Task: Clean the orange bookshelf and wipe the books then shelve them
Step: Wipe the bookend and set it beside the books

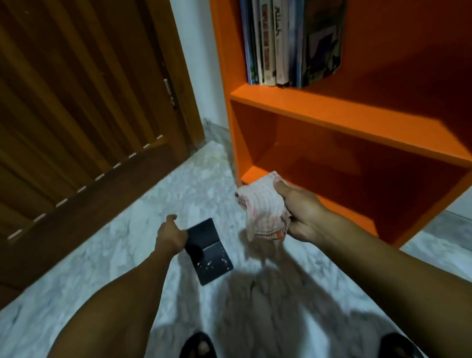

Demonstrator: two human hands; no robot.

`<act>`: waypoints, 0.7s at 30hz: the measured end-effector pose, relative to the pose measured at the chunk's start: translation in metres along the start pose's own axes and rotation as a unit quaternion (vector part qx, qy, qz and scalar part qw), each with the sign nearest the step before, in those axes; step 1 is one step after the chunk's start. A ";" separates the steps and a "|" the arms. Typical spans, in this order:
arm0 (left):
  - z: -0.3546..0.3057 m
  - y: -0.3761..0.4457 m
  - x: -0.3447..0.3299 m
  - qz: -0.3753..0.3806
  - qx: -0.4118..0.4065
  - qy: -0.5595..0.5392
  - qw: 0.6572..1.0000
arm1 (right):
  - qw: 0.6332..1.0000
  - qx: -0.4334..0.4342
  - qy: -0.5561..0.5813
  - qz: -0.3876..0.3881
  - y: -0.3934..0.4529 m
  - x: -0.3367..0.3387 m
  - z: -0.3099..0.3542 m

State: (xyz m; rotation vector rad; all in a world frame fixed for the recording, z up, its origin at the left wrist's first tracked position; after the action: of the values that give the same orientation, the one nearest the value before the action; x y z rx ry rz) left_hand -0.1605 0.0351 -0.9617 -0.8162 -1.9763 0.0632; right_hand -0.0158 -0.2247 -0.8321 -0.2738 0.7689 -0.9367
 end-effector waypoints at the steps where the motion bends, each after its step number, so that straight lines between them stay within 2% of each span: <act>1: 0.008 0.004 -0.007 0.011 0.010 0.005 1.000 | 1.000 -0.006 0.006 -0.001 0.003 0.003 -0.004; 5: 0.025 0.021 -0.028 0.039 0.024 0.058 0.997 | 1.000 0.000 0.016 -0.008 0.017 0.021 -0.008; 12: 0.032 0.026 -0.041 -0.054 0.025 0.058 0.996 | 1.000 -0.007 0.011 -0.012 0.014 0.036 -0.006; 17: 0.002 0.018 -0.025 -0.084 -0.019 -0.024 0.996 | 0.998 -0.044 0.024 0.025 0.000 0.035 -0.002; 21: -0.041 0.016 0.019 -0.059 -0.085 -0.138 0.985 | 0.997 -0.035 0.047 0.045 -0.017 0.027 0.013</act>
State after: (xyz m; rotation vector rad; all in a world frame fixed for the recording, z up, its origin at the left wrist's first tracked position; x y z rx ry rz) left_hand -0.1259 0.0467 -0.9310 -0.8316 -2.3130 -0.0668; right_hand -0.0076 -0.2575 -0.8263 -0.2542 0.8951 -0.8434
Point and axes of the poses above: each hand's wrist, its own y-axis towards the middle knuckle, its own x-axis out of the back of the hand, z = x × y, the point moved 3 cm from there along y, towards the middle knuckle, and after that the axes turned 4 degrees about z, right-handed, at the moved point
